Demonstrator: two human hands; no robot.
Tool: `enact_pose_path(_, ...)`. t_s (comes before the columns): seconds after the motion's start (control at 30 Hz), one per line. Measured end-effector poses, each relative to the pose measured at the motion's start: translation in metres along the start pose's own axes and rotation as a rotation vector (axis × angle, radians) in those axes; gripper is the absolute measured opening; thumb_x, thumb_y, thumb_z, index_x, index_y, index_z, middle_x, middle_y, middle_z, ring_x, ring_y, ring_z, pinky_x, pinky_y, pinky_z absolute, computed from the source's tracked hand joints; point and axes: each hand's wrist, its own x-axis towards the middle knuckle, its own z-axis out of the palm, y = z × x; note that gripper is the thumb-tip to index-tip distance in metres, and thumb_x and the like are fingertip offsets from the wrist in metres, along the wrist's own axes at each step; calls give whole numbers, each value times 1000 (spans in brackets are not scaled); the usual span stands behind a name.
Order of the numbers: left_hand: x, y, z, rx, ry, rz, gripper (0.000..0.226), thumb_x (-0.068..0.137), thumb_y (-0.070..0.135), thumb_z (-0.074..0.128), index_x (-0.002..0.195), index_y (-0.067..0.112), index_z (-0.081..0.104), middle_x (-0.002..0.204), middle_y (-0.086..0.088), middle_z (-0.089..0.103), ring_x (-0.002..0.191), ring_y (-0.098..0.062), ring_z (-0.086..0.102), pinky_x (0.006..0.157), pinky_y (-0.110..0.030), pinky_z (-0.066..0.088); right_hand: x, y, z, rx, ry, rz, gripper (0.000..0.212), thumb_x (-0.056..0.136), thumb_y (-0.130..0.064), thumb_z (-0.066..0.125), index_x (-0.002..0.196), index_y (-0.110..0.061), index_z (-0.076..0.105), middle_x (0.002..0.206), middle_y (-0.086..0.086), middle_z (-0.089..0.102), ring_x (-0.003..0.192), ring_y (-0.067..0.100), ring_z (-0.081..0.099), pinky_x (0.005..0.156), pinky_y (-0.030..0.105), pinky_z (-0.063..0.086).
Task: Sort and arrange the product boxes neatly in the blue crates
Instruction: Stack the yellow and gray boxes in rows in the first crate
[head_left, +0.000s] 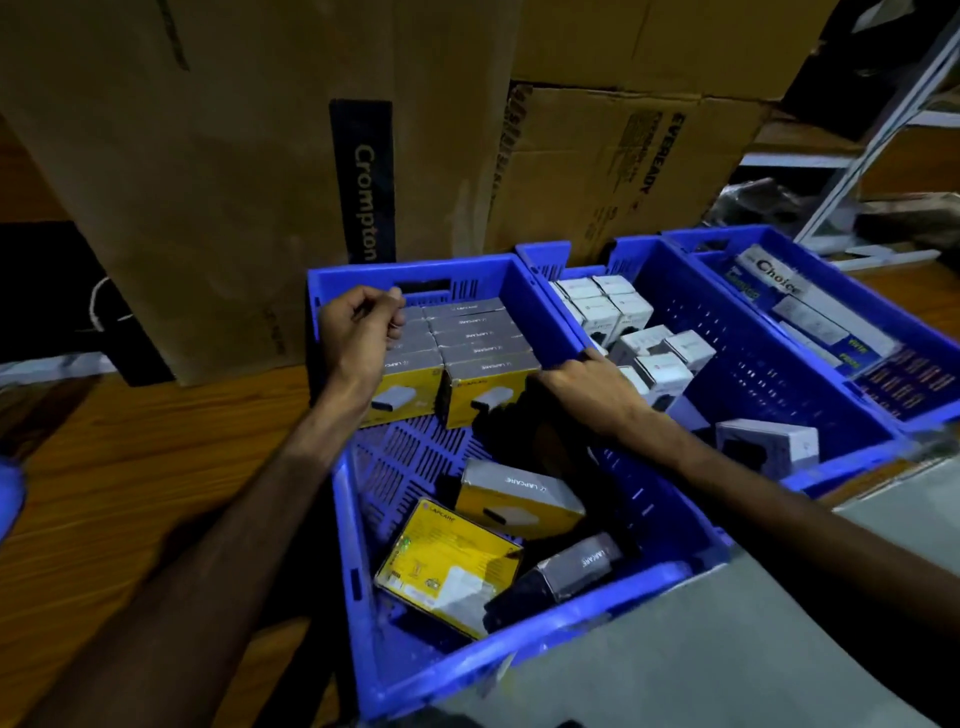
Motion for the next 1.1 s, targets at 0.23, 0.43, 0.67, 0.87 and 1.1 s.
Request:
enact_pose_path(0.23, -16, 9, 2, 96, -178, -13, 15, 97, 8, 67, 83, 13, 70, 67, -5, 65, 61, -15, 58, 58, -29, 46, -97, -19, 2, 297, -5, -36, 39, 90, -57, 38, 111, -33, 62, 110, -12, 68, 108, 13, 63, 83, 36, 26)
enact_pose_path(0.43, -64, 12, 1, 612, -848, 28, 31, 86, 23, 83, 115, 22, 74, 103, -2, 73, 91, -21, 69, 85, -41, 57, -102, -29, 16, 175, -59, 11, 55, 81, -76, 54, 119, -36, 64, 113, -10, 58, 110, 16, 54, 78, 35, 18)
enact_pose_path(0.67, -86, -3, 4, 1290, -1174, 249, 78, 77, 46, 82, 146, 36, 48, 135, 2, 54, 129, -24, 52, 99, -41, 48, -77, -41, 14, 200, -123, 31, 39, 86, -54, 57, 108, -24, 64, 112, 2, 56, 110, 25, 59, 80, 39, 19)
enact_pose_path(0.87, -80, 20, -16, 1076, -907, 296, 58, 83, 40, 82, 136, 30, 61, 128, 5, 61, 123, -21, 56, 100, -40, 49, -62, -17, -4, 559, 19, -14, 45, 85, -55, 72, 113, -21, 65, 105, -3, 45, 91, 14, 51, 76, 29, 38)
enact_pose_path(1.1, -62, 48, -31, 1075, -659, 499, 50, 77, 55, 77, 118, 27, 71, 108, 8, 57, 108, -17, 55, 91, -39, 49, -19, -32, -34, 705, 172, -84, 51, 86, -44, 76, 126, -14, 66, 105, 5, 51, 95, 19, 54, 80, 34, 45)
